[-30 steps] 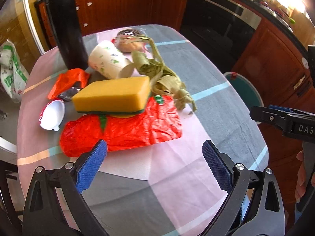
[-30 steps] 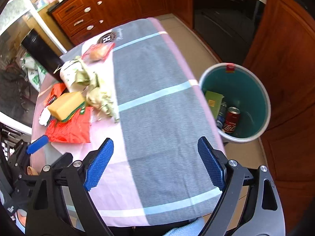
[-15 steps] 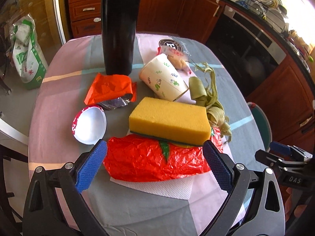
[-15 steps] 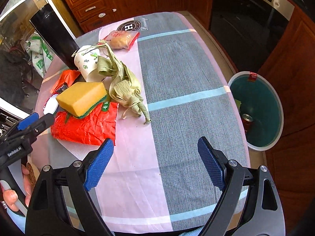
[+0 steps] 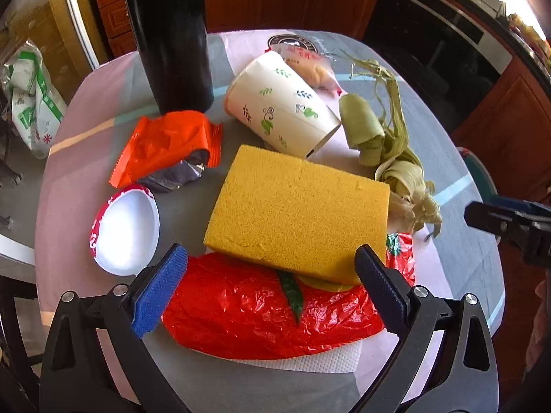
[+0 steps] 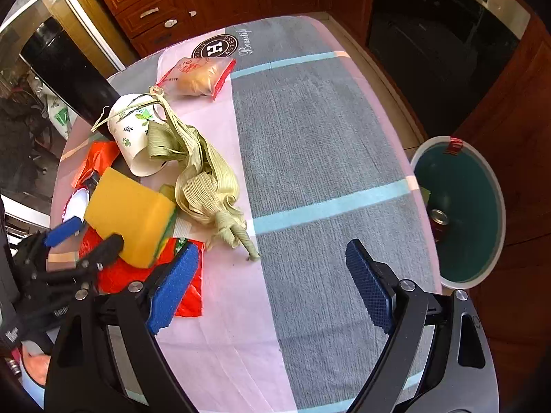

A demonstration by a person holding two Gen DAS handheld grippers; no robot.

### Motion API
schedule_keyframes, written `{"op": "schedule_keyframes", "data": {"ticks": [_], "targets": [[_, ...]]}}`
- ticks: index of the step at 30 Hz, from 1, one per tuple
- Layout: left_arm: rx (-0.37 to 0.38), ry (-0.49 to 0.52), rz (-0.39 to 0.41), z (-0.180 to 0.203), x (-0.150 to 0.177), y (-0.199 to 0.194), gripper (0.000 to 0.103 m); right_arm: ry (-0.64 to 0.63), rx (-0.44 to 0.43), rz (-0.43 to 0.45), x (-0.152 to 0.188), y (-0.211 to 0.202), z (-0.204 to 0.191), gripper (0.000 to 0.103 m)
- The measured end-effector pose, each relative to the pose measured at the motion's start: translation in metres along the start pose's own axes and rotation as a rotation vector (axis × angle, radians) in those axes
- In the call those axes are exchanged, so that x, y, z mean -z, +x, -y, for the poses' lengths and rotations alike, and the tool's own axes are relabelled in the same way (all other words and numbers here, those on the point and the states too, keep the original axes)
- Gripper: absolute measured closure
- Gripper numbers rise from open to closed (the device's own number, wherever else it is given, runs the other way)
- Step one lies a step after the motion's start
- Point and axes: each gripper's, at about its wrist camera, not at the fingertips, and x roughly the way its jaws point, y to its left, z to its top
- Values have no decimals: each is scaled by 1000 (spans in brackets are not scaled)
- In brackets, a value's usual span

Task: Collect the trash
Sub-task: 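Grasp the green corn-husk bundle with the right tool while the left tool grasps the yellow sponge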

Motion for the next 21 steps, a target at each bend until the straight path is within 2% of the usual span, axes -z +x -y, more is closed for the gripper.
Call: {"op": "schedule_keyframes", "data": {"ticks": [4, 9, 11, 12, 14, 15, 21], "targets": [[30, -20, 1, -9, 4, 1, 4, -2, -60, -17, -16, 22, -14, 20], [82, -26, 4, -13, 3, 4, 4, -22, -83, -12, -32, 47, -27, 20], [94, -14, 7, -12, 2, 6, 4, -33, -91, -5, -36, 55, -29, 28], [101, -7, 6, -12, 0, 7, 4, -35, -105, -12, -38, 59, -30, 39], [120, 6, 3, -9, -3, 9, 4, -24, -152, -47, -38, 68, -29, 49], [130, 14, 0, -7, -5, 10, 4, -20, -176, -56, -37, 71, -28, 58], [224, 53, -35, 14, -7, 15, 4, -58, -171, -62, -20, 64, -29, 61]]}}
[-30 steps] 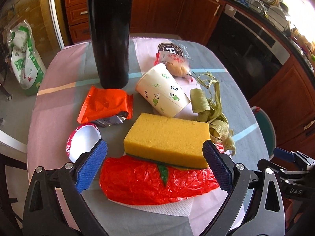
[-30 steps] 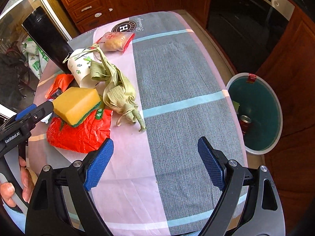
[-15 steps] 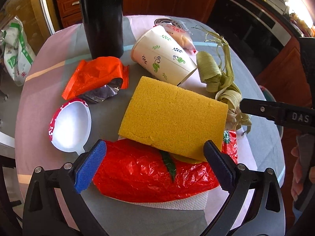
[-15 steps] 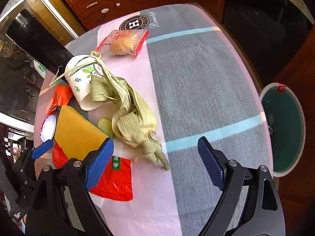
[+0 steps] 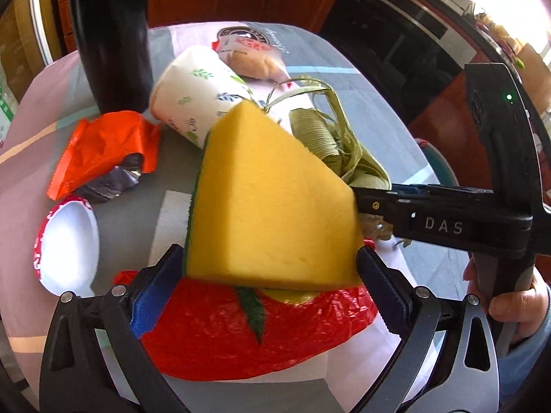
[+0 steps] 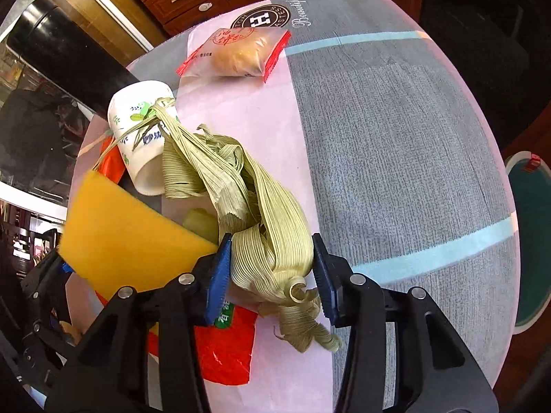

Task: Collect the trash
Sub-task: 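Grasp the green corn-husk bundle with the right tool while the left tool grasps the yellow sponge, then carry husk bundle and sponge over the bin and open both tools to drop them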

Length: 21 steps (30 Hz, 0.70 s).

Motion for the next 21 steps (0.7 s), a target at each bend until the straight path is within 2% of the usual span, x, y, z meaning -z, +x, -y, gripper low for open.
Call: {"op": "schedule_keyframes", "data": {"ticks": [2, 7, 8, 9, 14, 21], "targets": [[21, 20, -22, 12, 3, 7, 4, -2, -15, -16, 7, -1, 2, 61], [9, 94, -34, 43, 15, 14, 6, 13, -45, -41, 37, -14, 16, 61], [18, 103, -35, 48, 16, 14, 8, 20, -46, -42, 44, -17, 20, 61], [24, 110, -33, 54, 18, 13, 15, 36, -48, -38, 49, -21, 26, 61], [34, 99, -25, 64, 27, 3, 17, 135, -38, -22, 70, -38, 66, 61], [25, 85, -31, 77, 39, -10, 17, 202, -31, 8, 97, -59, 99, 61]]}}
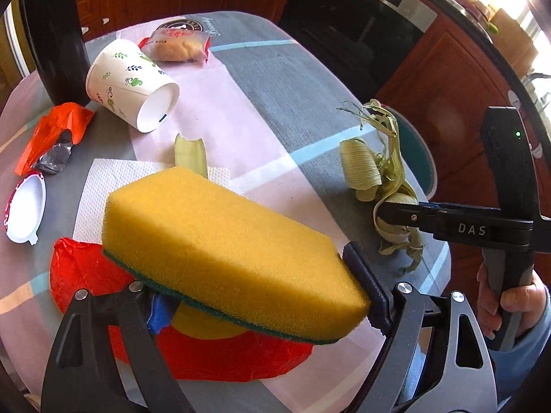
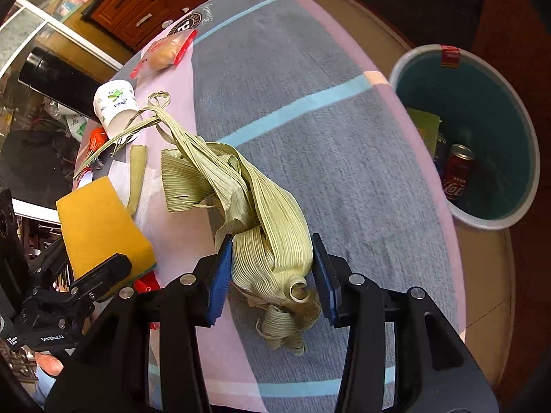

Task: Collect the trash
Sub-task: 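Carry husk bundle and sponge over the bin and open both tools to drop them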

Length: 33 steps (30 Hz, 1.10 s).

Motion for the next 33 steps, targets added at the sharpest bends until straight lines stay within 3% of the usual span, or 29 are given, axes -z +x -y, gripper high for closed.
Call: {"op": "schedule_keyframes", "data": {"ticks": [4, 6, 8, 16, 20, 24, 33], "targets": [[-14, 36, 19, 18, 4, -11, 23, 16, -8, 20, 9, -10, 11, 61], [-26, 68, 24, 30, 4, -14, 48, 28, -16, 33, 12, -16, 17, 61], [-36, 90, 21, 38, 3, -13, 57, 40, -16, 50, 15, -20, 23, 61], [-9, 136, -2, 62, 9, -9, 58, 74, -14, 64, 28, -30, 48, 61], [-64, 113, 5, 66, 7, -11, 58, 95, -26, 85, 29, -35, 56, 61], [-70, 105, 14, 69, 3, -14, 58, 102, -41, 116, 28, -46, 60, 61], [-11, 152, 46, 101, -10, -20, 58, 129, -67, 189, 20, -73, 78, 61]]}}
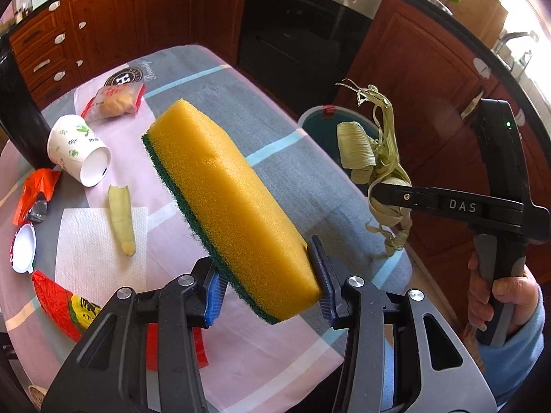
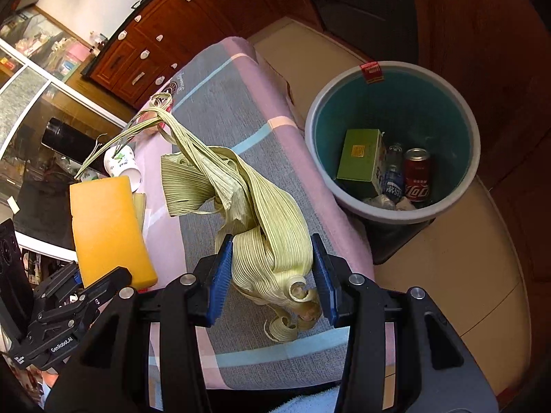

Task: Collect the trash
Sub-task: 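Carry husk bundle and sponge over the bin and open both tools to drop them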

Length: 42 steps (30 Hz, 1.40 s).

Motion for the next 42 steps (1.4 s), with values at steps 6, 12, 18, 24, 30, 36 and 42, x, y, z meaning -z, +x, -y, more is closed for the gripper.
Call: {"op": "schedule_keyframes", "data": {"ticks": [6, 12, 18, 24, 30, 36, 42], "targets": [[1, 52, -3, 26, -15, 8, 58, 29, -1, 45, -14, -17, 20, 61], [-9, 106, -22, 50, -28, 24, 57, 60, 26, 81, -27, -31, 47, 61], [0, 123, -38, 63, -39, 41, 57, 78, 65, 98, -39, -41, 71, 61], [13, 160, -47, 79, -60, 59, 57, 92, 83, 115, -58, -45, 84, 61], [43, 208, -61, 102, -88, 87, 57, 121, 100, 135, -73, -45, 100, 61], [94, 250, -98, 126, -104, 124, 56, 155, 136, 117, -83, -36, 119, 61], [115, 266, -142, 144, -107, 157, 30, 173, 171, 98, -93, -29, 129, 60]]}}
